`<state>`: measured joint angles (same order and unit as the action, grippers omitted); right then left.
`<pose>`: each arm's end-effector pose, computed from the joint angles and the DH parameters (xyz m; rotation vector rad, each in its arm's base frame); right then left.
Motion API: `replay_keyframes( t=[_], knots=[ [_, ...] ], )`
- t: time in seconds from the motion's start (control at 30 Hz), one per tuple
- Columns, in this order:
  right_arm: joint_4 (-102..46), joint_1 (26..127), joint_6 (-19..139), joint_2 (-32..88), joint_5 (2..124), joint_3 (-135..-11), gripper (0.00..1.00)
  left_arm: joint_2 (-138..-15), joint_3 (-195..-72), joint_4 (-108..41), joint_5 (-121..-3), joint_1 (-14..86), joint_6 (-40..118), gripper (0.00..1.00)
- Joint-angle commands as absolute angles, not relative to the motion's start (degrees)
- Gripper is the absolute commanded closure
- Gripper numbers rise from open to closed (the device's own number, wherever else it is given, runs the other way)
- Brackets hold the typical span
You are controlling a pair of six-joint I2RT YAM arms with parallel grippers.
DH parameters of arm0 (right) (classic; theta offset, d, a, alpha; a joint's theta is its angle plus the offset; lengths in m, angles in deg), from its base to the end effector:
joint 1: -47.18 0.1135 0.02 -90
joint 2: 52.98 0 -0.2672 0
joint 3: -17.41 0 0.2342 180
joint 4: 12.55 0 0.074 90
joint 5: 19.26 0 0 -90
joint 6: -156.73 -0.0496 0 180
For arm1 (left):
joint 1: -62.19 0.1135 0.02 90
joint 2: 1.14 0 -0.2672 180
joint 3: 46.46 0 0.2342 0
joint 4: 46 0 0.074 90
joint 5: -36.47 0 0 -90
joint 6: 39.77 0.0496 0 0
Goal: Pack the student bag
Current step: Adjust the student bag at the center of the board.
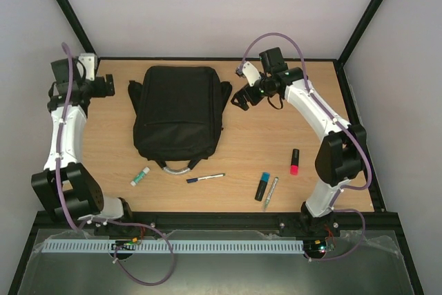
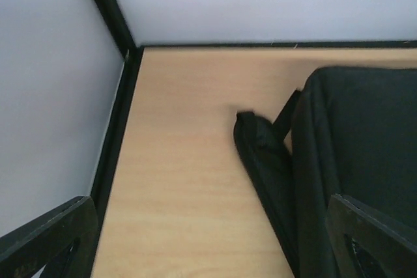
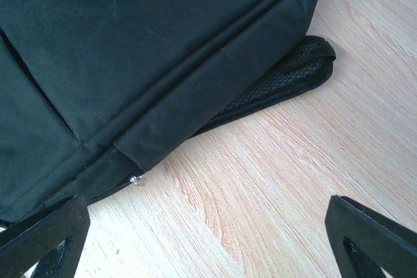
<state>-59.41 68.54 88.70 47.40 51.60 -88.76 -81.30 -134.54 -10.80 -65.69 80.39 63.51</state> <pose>0.3594 0.1580 0.3206 -0.9959 2.0372 0.3757 0.3027 0.0885 0.3529 0.0446 2.0373 0.1277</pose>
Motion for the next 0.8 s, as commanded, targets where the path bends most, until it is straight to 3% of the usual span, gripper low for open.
replay_keyframes(
  t=[0.0,0.1,0.2,0.33,0.5,0.57,0.67,0.77],
  knots=[
    [-60.16,68.71,87.63,47.82,52.23,-89.10,0.01,-80.59,-126.18,-13.84,-54.94,82.50,47.60,0.01],
    [-58.96,68.73,86.11,47.58,52.44,-88.36,0.01,-81.41,-120.67,-13.57,-56.76,90.52,34.50,0.01],
    [-58.33,68.71,84.27,48.02,51.82,-86.22,0.01,-81.72,-113.11,-18.16,-73.48,98.74,35.77,0.01],
    [-58.51,68.71,83.60,48.47,50.95,-84.53,0.00,-80.67,-109.42,-20.05,-71.73,98.84,38.74,0.01],
    [-58.98,68.71,83.51,48.58,49.21,-83.97,0.01,-85.81,-112.37,-19.08,-78.60,96.78,41.41,0.01],
    [-59.11,68.71,83.43,48.56,48.84,-83.68,0.01,-89.04,-115.31,-17.59,-79.10,94.17,43.84,0.11],
    [-59.03,68.71,83.54,48.20,48.86,-82.71,0.00,-95.46,-120.75,-14.54,-82.58,91.72,46.11,0.37],
    [-59.40,68.74,84.10,47.49,48.90,-81.61,0.02,-102.25,-126.86,-10.86,-82.30,88.79,47.58,0.47]
  ],
)
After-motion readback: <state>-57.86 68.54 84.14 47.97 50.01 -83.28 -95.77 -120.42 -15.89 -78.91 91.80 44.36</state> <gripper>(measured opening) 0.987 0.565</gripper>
